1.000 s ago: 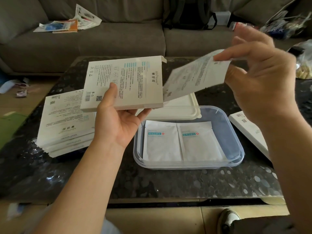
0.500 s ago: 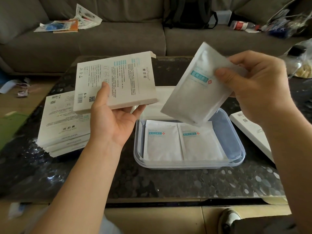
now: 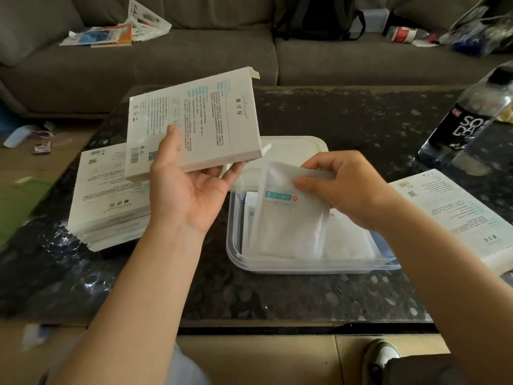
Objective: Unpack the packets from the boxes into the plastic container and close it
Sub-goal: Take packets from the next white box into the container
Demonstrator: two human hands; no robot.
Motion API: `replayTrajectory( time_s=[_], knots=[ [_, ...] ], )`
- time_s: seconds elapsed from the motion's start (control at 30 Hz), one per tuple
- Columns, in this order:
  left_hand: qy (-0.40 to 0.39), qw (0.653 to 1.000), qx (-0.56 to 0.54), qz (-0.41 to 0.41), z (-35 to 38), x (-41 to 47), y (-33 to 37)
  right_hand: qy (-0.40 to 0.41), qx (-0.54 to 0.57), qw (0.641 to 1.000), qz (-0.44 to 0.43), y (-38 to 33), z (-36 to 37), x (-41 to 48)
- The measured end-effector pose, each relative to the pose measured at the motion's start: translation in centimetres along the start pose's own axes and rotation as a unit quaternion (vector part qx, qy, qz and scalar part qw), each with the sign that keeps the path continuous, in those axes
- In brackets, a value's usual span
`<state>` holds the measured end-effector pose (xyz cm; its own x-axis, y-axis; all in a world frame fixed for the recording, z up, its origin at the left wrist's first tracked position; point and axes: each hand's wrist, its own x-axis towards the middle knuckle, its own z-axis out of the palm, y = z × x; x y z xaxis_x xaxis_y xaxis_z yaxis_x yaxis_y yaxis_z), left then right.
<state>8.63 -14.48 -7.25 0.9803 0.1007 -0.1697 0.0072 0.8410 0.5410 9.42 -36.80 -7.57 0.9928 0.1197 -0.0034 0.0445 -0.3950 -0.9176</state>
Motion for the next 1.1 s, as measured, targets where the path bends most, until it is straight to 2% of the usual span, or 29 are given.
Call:
replayTrajectory(
  time_s=[0.1,0.17,0.27,0.43,0.5,0.6,0.7,0.8,1.1],
  knots=[
    [-0.004,1.000,-0.001,-0.002,0.0,0.0,0.0,0.000,-0.046,0.998,0.040,0.7,0.8,0.5],
    [-0.006,1.000,0.000,-0.001,0.0,0.1,0.0,-0.008,-0.136,0.990,0.034,0.7,1.1,0.8],
    [-0.006,1.000,0.004,-0.003,0.2,0.0,0.0,-0.037,-0.308,0.951,-0.001,0.8,1.3,0.9],
    [-0.009,1.000,0.007,-0.005,0.2,0.0,0.0,-0.071,-0.437,0.894,-0.067,0.4,1.3,0.2],
    [-0.011,1.000,0.008,-0.006,0.2,0.0,0.0,-0.108,-0.451,0.884,-0.064,0.0,1.1,-0.2],
    [-0.014,1.000,0.011,-0.010,0.3,-0.1,-0.1,-0.194,-0.413,0.890,-0.007,-0.3,0.9,-1.0],
    [-0.021,1.000,0.016,-0.013,0.3,-0.1,-0.3,-0.252,-0.435,0.864,0.013,0.3,1.1,-1.6],
    [-0.025,0.999,0.022,-0.012,0.3,-0.1,-0.4,-0.277,-0.460,0.844,0.003,1.2,1.5,-1.6],
    [-0.026,0.999,0.028,-0.014,0.4,-0.1,-0.6,-0.302,-0.477,0.826,-0.011,1.8,2.2,-1.2]
  ],
)
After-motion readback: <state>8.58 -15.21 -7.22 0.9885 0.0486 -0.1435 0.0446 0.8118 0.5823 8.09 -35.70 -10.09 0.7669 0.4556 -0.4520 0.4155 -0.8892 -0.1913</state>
